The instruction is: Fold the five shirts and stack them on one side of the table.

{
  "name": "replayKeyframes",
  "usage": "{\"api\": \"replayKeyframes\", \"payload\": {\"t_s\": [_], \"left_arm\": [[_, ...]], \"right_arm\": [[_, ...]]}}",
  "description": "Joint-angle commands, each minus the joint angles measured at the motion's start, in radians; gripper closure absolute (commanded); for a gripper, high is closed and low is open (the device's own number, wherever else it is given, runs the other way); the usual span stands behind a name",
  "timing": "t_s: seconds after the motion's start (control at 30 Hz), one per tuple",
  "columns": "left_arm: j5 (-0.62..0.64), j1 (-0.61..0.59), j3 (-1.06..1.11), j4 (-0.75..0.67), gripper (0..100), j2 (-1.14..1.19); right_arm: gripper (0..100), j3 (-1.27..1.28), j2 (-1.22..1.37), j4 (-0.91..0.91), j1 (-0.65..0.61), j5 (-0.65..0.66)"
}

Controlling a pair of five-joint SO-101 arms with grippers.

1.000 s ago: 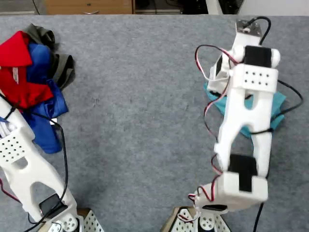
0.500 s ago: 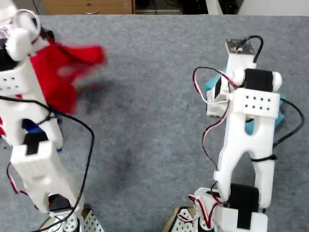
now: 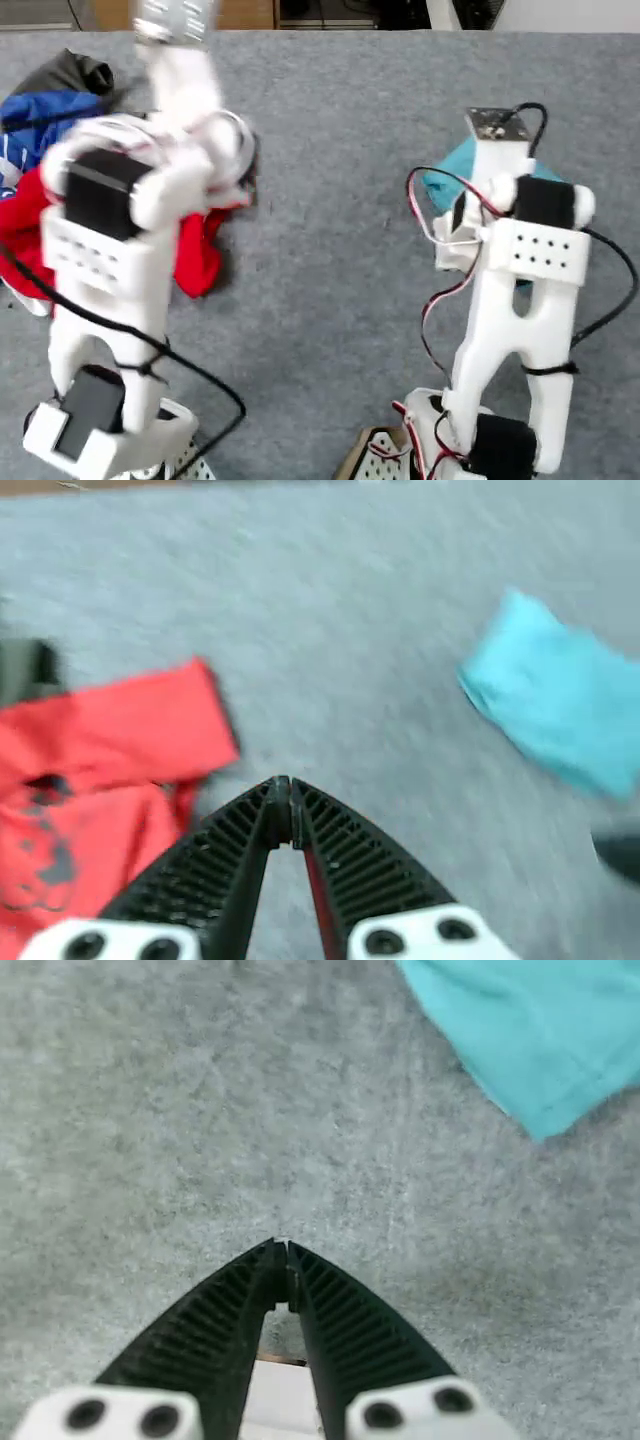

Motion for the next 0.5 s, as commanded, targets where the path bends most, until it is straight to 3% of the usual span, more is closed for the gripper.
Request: {"api": "replayKeyframes", "payload": {"t_s": [0.0,0.07,0.13,0.33,0.47], "left_arm": [[0.006,0.112,0.043,0.008,98,-0.056],[0.000,0.114,0.041,0.008,98,-0.058],[0.000,0.040,0.051,0.008,98,-0.058],[0.003,-0.417,0.209,-0.008,79,-0.047],[-0.006,-0.690,0.433,-0.187,76,-0.024]], "right_arm": [[99.0,0.005,-0.038,0.018,0.079,0.046],[98.9,0.021,-0.038,0.018,0.093,0.066],[98.9,0.044,-0.038,0.018,0.091,0.069],[98.9,0.087,-0.038,0.017,0.038,0.066],[98.8,0.101,-0.036,-0.040,-0.131,0.061]]}}
